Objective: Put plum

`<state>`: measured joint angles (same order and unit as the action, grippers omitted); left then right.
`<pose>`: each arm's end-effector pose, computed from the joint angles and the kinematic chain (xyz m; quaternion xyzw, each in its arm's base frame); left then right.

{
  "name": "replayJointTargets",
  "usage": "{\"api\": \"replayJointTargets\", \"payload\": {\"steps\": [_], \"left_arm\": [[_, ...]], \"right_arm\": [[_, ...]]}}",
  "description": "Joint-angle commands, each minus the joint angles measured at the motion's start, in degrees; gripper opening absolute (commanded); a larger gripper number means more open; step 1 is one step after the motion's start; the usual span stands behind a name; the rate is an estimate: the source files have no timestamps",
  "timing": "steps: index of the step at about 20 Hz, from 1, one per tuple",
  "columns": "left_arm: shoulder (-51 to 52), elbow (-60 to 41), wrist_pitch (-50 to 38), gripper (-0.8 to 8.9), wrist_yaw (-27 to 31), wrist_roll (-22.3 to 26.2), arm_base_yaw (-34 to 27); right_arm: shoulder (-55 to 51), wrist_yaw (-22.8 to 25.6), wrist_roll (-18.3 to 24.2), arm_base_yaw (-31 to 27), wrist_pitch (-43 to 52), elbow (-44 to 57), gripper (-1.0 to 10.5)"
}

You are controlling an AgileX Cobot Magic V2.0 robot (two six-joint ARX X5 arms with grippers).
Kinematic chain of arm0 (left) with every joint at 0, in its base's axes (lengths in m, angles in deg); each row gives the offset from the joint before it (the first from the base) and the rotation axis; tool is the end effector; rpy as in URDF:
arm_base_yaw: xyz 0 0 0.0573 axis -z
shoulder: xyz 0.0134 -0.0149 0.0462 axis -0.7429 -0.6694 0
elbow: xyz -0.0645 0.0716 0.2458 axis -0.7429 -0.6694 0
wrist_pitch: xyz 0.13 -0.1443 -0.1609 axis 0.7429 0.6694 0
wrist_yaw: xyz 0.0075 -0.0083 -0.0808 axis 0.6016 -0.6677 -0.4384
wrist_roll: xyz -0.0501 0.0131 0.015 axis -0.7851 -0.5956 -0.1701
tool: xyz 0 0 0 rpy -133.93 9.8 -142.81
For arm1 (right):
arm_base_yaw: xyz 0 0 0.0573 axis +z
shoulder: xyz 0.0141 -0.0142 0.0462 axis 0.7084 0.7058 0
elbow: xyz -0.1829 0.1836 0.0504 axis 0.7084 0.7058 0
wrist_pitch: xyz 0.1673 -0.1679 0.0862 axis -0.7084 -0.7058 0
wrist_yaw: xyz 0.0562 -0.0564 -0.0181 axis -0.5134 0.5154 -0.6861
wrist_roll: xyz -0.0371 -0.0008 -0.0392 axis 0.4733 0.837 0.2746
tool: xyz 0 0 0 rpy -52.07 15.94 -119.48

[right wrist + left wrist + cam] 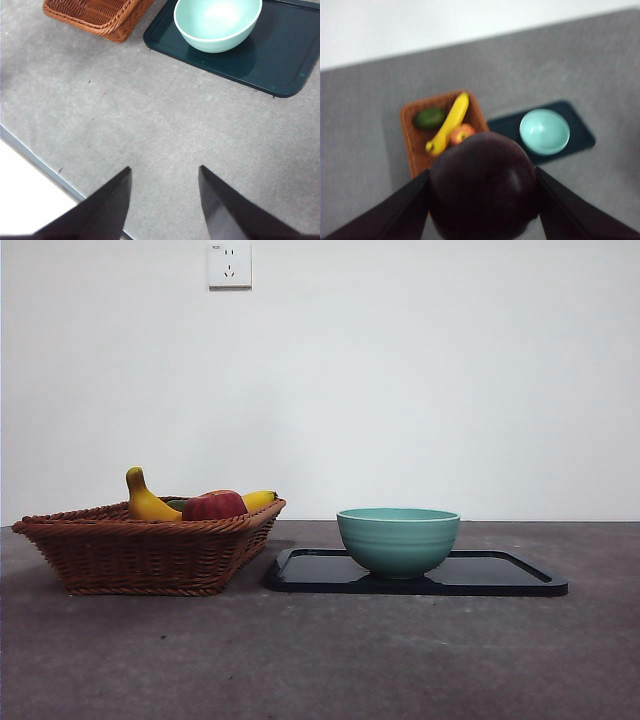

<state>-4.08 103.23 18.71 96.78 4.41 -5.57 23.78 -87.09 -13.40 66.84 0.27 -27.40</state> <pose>0.1144 -0.0926 0.5174 0.0458 0.2858 -0.1723 0.9416 0.0932 0.0474 0.2904 0.0364 0.3807 0.3072 0.8714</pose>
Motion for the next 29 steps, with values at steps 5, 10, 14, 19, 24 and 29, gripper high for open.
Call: {"api": "replayJointTargets", "payload": {"steps": [5,10,14,19,24,29], "left_arm": [[7.85,-22.01,-14.73,2.55,-3.85,-2.23,-0.20],[7.89,-36.24,-25.14,2.87,-7.06,0.26,-4.81],[6.47,-45.68,-35.30,2.83,-9.75,1.95,-10.91],[-0.77,-51.06,-44.65,2.80,-17.55,5.40,-19.32],[-10.60,-51.04,-52.04,2.80,-18.67,9.53,-22.45],[-19.71,-51.04,-56.50,2.80,-19.34,10.60,-22.97]], "right_arm": [[0.22,0.15,0.44,0.31,0.22,-0.22,2.1],[0.22,0.00,-0.17,0.31,-0.04,-0.22,2.1],[0.22,-0.02,-0.22,0.31,-0.17,-0.22,2.1],[0.22,0.04,-0.92,0.31,-0.13,-0.22,2.1],[0.24,0.22,-1.07,0.31,-0.11,-0.22,2.1],[0.24,0.55,-1.07,0.31,0.07,-0.22,2.1]]}}
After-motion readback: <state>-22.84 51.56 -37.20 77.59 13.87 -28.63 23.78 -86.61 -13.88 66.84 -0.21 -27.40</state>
